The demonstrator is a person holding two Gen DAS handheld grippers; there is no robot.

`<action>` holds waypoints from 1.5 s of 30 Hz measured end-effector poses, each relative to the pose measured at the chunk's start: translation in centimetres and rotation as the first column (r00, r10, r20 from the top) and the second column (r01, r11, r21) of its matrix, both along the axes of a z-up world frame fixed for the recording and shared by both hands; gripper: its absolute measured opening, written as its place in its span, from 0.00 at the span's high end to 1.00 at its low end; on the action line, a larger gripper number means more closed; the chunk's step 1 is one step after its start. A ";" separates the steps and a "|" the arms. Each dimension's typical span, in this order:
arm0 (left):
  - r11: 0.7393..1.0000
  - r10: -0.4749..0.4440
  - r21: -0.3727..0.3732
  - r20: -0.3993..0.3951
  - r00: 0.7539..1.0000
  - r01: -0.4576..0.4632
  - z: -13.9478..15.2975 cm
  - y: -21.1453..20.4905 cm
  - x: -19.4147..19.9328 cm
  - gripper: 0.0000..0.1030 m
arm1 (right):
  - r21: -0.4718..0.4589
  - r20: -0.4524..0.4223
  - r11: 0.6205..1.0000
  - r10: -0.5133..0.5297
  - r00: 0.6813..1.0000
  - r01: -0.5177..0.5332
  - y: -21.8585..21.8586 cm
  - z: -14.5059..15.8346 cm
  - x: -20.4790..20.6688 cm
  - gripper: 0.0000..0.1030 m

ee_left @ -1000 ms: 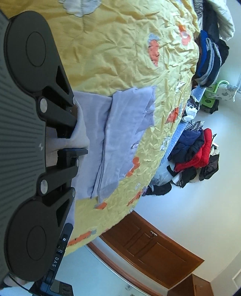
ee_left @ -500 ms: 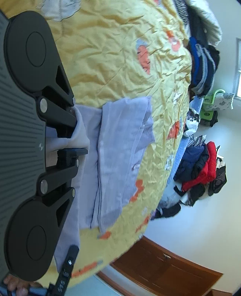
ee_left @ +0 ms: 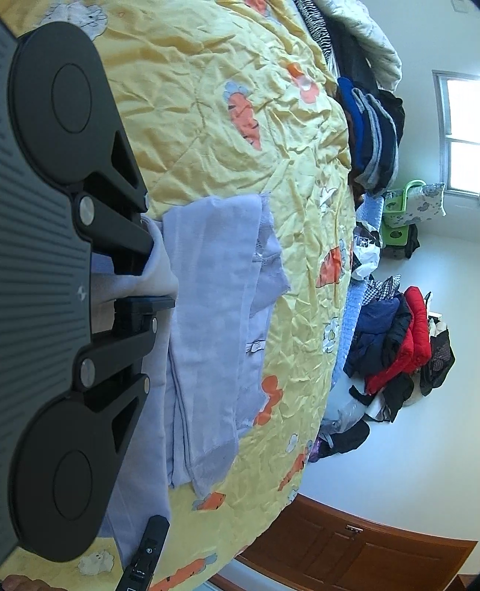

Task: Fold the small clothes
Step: 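Lift the hem with both tools and carry it toward the collar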

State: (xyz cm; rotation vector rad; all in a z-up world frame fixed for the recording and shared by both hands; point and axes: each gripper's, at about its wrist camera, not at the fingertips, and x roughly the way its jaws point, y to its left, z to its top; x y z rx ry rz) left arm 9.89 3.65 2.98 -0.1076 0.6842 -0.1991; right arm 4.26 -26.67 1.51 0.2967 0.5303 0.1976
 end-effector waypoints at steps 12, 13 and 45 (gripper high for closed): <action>0.999 0.016 0.041 0.023 1.000 -0.017 0.6 -0.9 1.7 0.97 | 0.030 0.022 0.999 -0.022 1.000 0.022 -0.4 0.4 2.0 0.94; 0.999 0.017 0.045 0.025 1.000 -0.018 0.6 -1.0 1.8 0.97 | 0.028 0.025 0.999 -0.024 0.999 0.024 -0.4 0.4 2.1 0.94; 0.999 0.034 0.040 0.040 0.999 -0.035 1.2 -1.2 6.5 0.97 | 0.057 0.060 0.994 -0.094 0.994 0.091 -0.1 0.5 5.6 0.94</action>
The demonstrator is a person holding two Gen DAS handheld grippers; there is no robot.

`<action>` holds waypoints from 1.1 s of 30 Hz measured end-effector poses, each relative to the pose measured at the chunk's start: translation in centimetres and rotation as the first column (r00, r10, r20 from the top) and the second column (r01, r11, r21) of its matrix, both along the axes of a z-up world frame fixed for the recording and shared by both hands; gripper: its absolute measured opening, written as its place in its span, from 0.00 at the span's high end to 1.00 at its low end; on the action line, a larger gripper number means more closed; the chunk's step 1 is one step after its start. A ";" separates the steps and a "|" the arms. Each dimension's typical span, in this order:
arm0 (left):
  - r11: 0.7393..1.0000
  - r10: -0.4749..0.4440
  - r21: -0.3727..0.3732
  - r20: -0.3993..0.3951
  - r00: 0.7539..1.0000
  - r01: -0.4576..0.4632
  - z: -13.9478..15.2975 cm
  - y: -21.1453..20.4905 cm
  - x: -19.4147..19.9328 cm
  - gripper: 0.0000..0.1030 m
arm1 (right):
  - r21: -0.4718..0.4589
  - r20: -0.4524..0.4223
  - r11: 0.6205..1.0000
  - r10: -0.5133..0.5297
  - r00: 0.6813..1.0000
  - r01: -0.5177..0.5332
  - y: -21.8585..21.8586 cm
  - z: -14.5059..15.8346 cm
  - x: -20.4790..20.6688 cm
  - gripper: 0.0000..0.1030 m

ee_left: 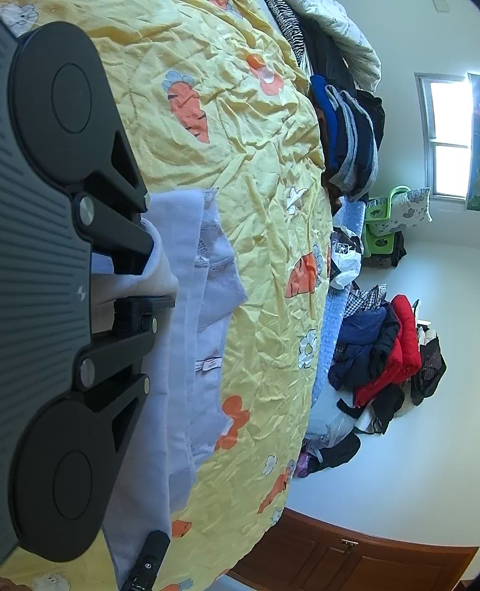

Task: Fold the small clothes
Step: 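Lift the hem with both tools and carry it toward the collar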

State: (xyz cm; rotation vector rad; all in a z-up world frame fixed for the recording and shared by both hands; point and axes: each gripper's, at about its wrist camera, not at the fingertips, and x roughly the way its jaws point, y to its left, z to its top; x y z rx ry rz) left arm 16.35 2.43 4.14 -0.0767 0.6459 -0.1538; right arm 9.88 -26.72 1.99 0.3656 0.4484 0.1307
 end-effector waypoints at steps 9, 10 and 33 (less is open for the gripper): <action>1.000 0.004 0.015 0.008 1.000 -0.004 0.5 -0.2 2.0 0.97 | 0.005 0.002 1.000 -0.004 1.000 0.004 -0.1 0.0 2.4 0.94; 1.000 0.003 0.018 0.008 1.000 -0.003 0.5 -0.2 2.2 0.97 | 0.005 0.003 1.000 -0.006 1.000 0.006 -0.1 0.0 2.6 0.94; 1.000 -0.008 0.027 -0.065 0.998 0.010 -1.4 -0.7 8.3 0.97 | 0.009 -0.037 0.999 -0.031 0.999 0.031 -0.2 -1.2 8.3 0.94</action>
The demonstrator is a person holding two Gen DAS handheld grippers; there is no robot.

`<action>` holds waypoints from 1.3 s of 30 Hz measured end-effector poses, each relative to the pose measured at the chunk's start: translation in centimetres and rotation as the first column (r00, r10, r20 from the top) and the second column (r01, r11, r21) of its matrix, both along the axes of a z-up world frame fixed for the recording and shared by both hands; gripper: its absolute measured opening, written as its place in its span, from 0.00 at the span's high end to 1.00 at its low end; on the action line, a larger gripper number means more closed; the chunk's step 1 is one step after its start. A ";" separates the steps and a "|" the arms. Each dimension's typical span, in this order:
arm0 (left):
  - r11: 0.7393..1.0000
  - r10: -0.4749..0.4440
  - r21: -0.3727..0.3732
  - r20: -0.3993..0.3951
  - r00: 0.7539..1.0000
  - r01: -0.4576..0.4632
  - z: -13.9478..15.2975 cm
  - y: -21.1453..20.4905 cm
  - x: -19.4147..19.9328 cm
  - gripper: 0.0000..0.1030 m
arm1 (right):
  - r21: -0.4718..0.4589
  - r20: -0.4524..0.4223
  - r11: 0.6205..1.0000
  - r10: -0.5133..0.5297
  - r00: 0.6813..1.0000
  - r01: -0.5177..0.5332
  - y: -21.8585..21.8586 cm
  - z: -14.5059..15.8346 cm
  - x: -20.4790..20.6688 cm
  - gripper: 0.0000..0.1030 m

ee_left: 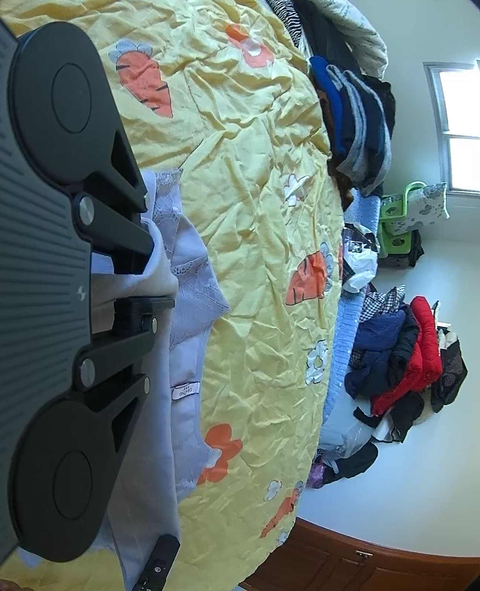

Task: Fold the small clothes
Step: 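Lift the hem with both tools and carry it toward the collar, then lay the hem over the collar and open both tools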

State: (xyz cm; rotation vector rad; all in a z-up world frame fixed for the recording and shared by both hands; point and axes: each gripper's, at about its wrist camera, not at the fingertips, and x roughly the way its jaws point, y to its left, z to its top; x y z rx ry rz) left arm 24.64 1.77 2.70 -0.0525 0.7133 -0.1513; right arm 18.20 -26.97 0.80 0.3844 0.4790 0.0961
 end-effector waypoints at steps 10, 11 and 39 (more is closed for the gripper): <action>1.000 -0.019 -0.019 -0.074 0.997 0.018 -1.9 0.2 2.3 0.97 | 0.003 -0.050 1.000 0.001 0.999 -0.001 -0.3 -1.3 2.0 0.94; 1.000 -0.019 -0.026 -0.083 0.996 0.017 -2.1 0.4 2.5 0.97 | 0.006 -0.056 1.000 0.002 0.998 -0.002 -0.3 -1.5 2.1 0.94; 0.811 0.006 -0.517 -0.462 0.887 -0.275 -4.7 7.6 9.7 0.88 | 0.477 -0.261 0.879 0.133 0.956 0.008 -6.1 -4.8 11.8 0.49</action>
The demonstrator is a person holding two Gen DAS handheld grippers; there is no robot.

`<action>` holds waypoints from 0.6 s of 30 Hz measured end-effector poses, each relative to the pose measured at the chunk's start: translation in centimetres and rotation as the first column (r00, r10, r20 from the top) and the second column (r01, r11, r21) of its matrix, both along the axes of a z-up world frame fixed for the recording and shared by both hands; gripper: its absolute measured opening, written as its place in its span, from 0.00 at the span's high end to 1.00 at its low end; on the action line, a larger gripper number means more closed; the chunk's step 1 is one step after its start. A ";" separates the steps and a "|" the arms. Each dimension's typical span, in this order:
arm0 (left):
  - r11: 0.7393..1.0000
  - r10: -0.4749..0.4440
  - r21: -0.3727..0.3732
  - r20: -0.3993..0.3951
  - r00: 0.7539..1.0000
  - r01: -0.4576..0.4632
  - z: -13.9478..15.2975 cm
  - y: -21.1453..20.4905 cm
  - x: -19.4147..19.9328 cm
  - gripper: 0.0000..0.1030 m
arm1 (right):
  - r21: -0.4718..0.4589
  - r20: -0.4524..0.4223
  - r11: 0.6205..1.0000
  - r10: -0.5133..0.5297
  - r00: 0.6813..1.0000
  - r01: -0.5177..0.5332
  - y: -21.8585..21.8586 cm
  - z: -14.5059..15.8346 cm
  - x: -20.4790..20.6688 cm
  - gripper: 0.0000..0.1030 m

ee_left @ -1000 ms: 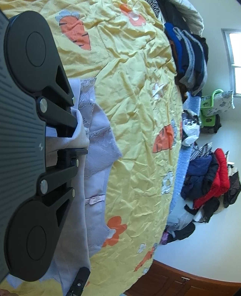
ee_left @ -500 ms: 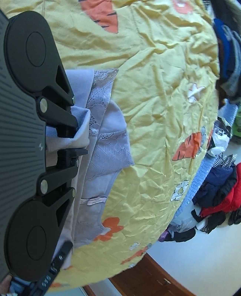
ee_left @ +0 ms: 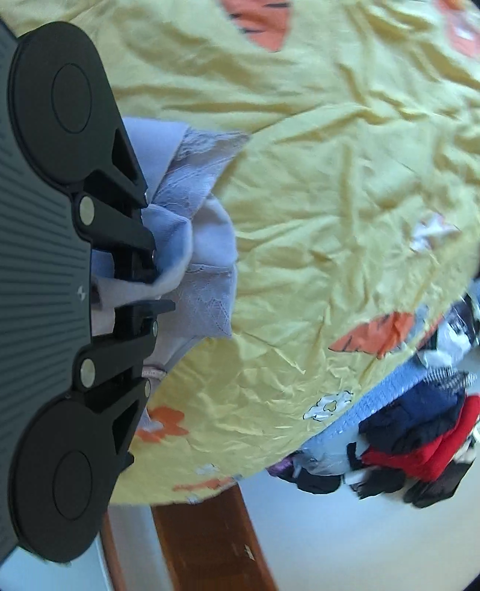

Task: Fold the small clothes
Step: 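Lay the hem over the collar and open both tools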

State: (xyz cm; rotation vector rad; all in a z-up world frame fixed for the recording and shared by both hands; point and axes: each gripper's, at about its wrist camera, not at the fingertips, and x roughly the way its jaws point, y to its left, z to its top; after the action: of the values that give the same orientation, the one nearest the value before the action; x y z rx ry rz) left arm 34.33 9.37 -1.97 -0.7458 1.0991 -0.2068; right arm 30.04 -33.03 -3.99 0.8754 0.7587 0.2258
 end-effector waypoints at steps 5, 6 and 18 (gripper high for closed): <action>0.999 0.029 0.038 0.004 1.000 -0.029 0.7 0.6 0.0 0.84 | 0.068 0.017 0.993 -0.093 0.996 0.092 -1.1 -0.6 -1.6 0.47; 0.998 0.038 0.050 0.014 0.999 -0.038 1.1 0.7 0.1 0.78 | 0.046 0.023 0.994 -0.102 0.994 0.101 -1.1 -0.4 -1.9 0.47; 0.984 0.176 -0.014 0.123 0.977 -0.176 2.5 1.3 2.4 0.35 | 0.026 0.014 0.999 0.045 0.999 -0.046 0.8 0.4 0.0 0.31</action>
State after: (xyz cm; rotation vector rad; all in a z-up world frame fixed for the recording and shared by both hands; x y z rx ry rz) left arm 36.78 10.67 0.52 -0.8176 0.9098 -0.1024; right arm 30.01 -32.22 -3.60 0.8815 0.7649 0.2824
